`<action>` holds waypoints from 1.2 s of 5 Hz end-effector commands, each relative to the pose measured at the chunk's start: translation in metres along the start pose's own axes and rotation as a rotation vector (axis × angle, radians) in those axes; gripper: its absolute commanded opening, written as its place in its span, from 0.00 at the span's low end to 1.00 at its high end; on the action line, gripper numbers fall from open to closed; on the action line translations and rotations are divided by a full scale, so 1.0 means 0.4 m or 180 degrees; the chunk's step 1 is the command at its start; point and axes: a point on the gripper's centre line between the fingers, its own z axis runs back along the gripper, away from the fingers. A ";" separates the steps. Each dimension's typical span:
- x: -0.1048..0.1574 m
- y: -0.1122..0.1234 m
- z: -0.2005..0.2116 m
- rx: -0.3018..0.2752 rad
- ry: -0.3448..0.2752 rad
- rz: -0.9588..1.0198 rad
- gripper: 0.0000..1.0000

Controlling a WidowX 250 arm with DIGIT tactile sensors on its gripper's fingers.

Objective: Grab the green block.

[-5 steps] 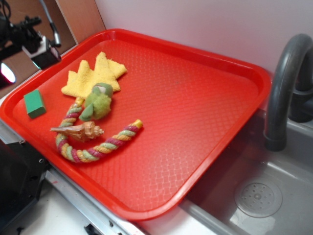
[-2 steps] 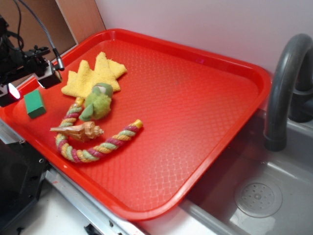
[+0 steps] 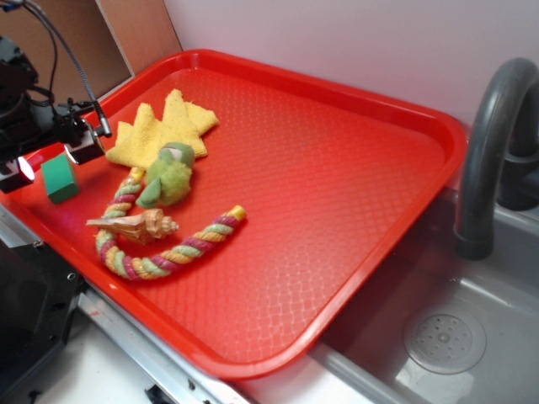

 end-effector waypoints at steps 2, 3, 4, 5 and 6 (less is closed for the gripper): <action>-0.043 -0.002 -0.057 -0.0096 -0.0333 -0.0106 1.00; -0.055 0.002 -0.057 -0.0113 -0.0337 -0.0104 0.00; -0.057 0.001 -0.057 -0.0119 -0.0317 -0.0102 0.00; -0.053 -0.014 -0.029 -0.0115 -0.0359 -0.0125 0.00; -0.026 -0.071 0.092 -0.0366 -0.0057 -0.0346 0.00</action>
